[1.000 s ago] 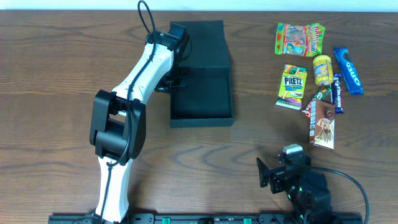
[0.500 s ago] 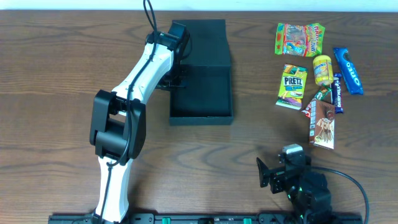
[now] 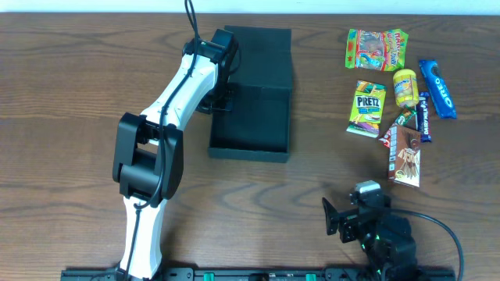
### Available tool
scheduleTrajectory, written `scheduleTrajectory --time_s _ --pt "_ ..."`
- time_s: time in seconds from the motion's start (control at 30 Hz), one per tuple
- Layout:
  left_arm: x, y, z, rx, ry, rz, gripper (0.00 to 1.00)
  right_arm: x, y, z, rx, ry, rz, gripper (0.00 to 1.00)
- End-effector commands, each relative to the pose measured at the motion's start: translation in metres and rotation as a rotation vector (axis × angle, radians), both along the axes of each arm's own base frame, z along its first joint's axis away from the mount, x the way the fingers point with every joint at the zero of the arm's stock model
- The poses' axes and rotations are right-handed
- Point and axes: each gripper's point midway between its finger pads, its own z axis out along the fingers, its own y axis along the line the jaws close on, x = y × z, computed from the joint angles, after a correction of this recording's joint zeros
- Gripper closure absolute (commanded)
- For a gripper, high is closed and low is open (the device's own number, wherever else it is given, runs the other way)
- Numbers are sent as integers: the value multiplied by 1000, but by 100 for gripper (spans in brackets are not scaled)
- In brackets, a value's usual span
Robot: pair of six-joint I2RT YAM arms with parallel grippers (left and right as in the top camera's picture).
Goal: Pack container
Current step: 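Pull the black box back and square it with the left gripper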
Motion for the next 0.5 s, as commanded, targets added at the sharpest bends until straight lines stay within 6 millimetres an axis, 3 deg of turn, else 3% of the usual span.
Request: scheduleTrajectory --time_s 0.0,0.07,0.2,0.37,0.47 --pt "-5 -2 -10 -23 41 23 52 0 -2 -2 -10 0 -3 1" --pt "-6 -9 -8 -62 49 31 35 0 -2 -2 -10 0 -3 1" --pt "0 -18 10 -109 37 47 27 0 -2 -2 -10 0 -3 1" --pt "18 -24 57 -140 -40 41 5 0 -1 -2 -10 0 -2 1" --pt "24 -27 80 -156 -82 36 2 0 -2 -2 -10 0 -3 1"
